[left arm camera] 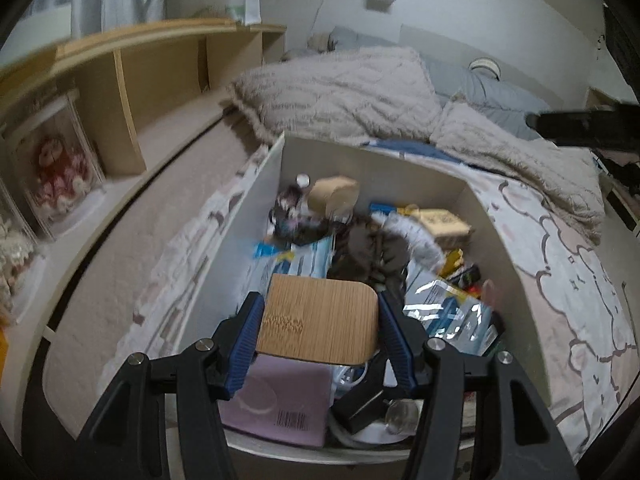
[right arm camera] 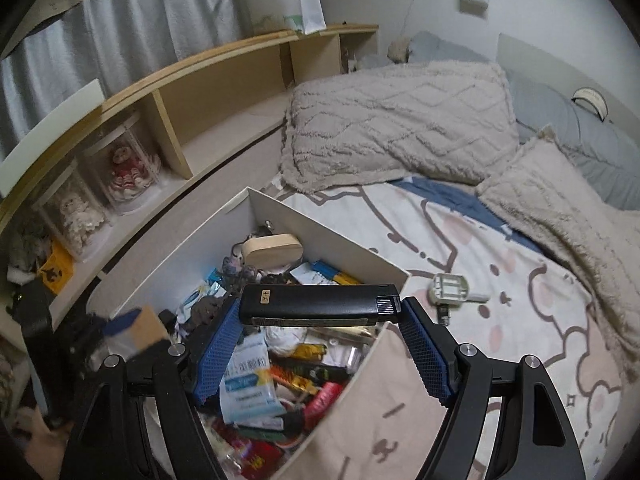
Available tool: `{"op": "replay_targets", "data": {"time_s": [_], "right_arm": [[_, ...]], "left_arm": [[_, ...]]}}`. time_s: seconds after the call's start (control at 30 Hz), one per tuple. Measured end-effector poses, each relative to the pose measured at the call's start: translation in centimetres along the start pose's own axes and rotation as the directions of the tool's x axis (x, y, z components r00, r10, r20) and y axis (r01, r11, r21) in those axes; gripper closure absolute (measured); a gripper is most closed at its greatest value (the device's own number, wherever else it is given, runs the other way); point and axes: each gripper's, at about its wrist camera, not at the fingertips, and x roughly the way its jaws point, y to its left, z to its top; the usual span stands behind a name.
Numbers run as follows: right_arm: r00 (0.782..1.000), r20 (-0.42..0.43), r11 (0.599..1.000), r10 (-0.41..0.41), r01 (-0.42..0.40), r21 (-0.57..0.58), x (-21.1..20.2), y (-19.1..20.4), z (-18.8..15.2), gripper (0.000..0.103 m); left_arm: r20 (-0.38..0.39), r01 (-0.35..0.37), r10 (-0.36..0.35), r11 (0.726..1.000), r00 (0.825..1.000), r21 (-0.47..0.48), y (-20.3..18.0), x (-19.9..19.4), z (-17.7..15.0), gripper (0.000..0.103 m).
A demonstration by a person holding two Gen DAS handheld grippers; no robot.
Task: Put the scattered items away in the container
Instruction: 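Carry the wooden pad and black lighter over the white shoe box with both grippers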
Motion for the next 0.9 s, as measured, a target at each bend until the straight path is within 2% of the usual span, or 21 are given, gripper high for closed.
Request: {"op": "replay_targets", "data": {"time_s": [0.2,0.43,0.5,0.57,0.63,0.8,0.9], "right_arm": [[0.998,-0.057,0.999,-0.023,0.025,0.034,3.5,0.2,0.7,0.023],[0.990,-0.143,0.991,-0.016,0.035,0.131,8.4,-0.6,1.6,0.023],[0.987,-0.163,0.988,-0.013,0.039,0.153,9.5,-0.7,1.7,0.023],[0.984,-0.180,0.983,-0.004,0.037,0.179,10.5,-0.9,1.9,0.023],[0.981,-0.193,0.978,0.007,0.033,0.205,11.5,-1.0,2.0,0.023],[0.979,-0.194,0.949,0.062,0.002,0.314,13.9,-1.7,2.0,0.023],[0.980,-0.190,0.949,0.059,0.004,0.317,14.9,-1.5,2.1,0.023]], "left_arm": [[-0.045,-0.022,0.024,0.999,0.999,0.044,-0.2,1.0,-0.9,0.045],[-0.066,-0.010,0.012,0.999,0.998,0.030,-0.2,1.4,-1.0,0.044],[-0.067,0.000,0.002,0.999,0.998,0.035,-0.3,1.5,-1.0,0.038],[-0.064,0.012,-0.009,0.999,0.998,0.044,-0.7,1.4,-1.0,0.027],[-0.047,-0.009,0.012,0.998,0.999,0.062,-1.2,1.3,-1.0,0.019],[-0.025,-0.010,0.011,0.999,1.000,0.053,-1.3,1.1,-0.4,0.018],[-0.015,-0.022,0.022,0.999,1.000,0.042,-1.3,0.9,0.0,0.018]]}}
